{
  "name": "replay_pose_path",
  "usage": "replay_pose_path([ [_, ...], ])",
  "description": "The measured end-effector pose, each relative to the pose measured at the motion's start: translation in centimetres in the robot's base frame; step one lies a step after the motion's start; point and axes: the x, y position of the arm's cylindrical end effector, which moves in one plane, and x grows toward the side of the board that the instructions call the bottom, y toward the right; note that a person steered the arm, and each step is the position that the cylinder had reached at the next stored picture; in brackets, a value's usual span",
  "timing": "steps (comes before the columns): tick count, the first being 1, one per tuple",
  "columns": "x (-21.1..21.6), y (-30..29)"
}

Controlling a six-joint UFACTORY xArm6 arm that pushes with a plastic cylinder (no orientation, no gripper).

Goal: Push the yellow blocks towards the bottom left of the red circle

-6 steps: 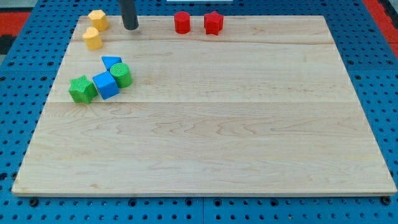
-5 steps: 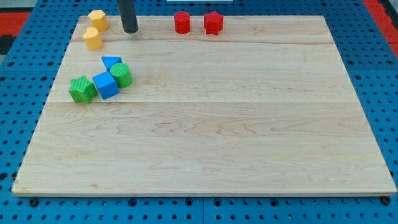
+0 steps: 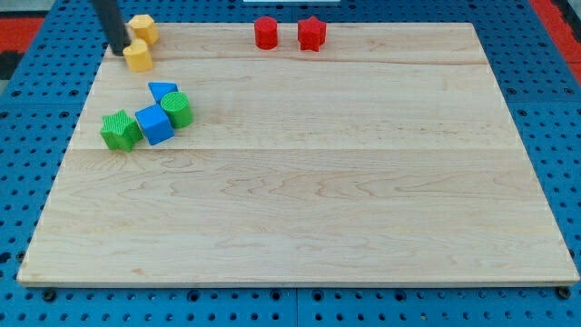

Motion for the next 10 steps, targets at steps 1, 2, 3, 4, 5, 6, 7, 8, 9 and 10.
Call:
replay_pose_path([
  [1, 0.0, 6.6],
  [2, 0.9, 2.8],
  [3, 1.6, -2.7],
  [4, 4.4, -1.9],
  [5, 3.8, 4.5],
  [6, 2.2, 11.2],
  [7, 1.4, 15.0],
  [8, 1.2, 10.8],
  [9, 1.1, -0.6],
  [10, -1.7, -5.7],
])
